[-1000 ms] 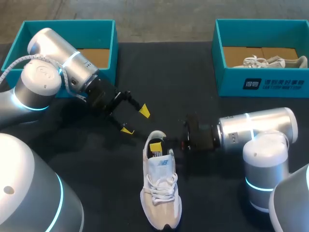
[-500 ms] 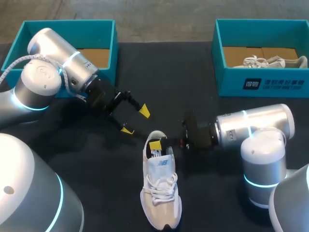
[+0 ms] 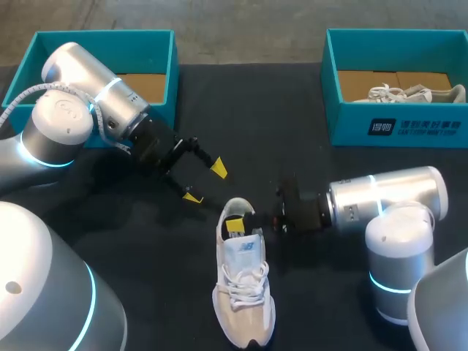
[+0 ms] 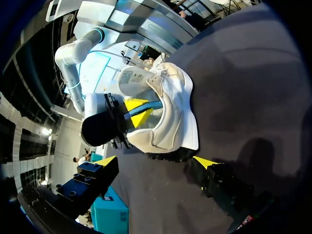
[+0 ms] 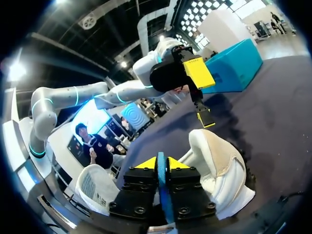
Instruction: Take the shoe out of the shoebox, open the shoe tongue, remove and reinsert the insole, then place the shoe into the shoebox
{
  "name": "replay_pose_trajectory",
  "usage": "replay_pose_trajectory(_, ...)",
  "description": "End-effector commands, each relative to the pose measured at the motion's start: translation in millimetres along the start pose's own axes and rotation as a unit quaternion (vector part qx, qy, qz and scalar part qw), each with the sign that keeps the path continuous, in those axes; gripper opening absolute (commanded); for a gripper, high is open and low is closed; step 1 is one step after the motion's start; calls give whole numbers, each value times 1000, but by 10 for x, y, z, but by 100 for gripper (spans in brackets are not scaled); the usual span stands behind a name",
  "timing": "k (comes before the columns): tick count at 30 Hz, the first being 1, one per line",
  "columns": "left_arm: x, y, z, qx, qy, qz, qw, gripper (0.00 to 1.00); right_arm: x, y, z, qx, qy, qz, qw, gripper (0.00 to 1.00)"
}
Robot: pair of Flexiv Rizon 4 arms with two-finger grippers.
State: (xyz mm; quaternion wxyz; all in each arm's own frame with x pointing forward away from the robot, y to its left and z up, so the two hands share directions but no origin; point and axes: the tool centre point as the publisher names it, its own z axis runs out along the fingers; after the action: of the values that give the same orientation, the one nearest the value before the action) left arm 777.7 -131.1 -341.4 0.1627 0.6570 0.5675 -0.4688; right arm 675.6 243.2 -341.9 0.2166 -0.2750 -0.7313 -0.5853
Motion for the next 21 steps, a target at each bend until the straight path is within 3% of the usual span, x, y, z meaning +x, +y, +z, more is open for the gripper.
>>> replay_pose_trajectory(1,2,1,2,0,0,1,1000,100,14,55,16,6,-4,-1,1000,63)
replay_pose_trajectory(4,2,1,2,0,0,1,1000,100,9,78,21,6,-3,-3,1000,85)
replay_pose_trajectory(7,2,1,2,0,0,1,1000,100,1,105,24,8,-3,-7,1000,100)
replay_pose_trajectory(16,2,1,2,0,0,1,1000,100,69,205,-37,9,-8,-27,1000,100)
replay_pose_trajectory(18,2,1,2,0,0,1,1000,100,109,210,-45,9,-9,-30,999,81)
replay_pose_trajectory(21,2,1,2,0,0,1,1000,100,154,202,-53,9,-11,-33,999,61)
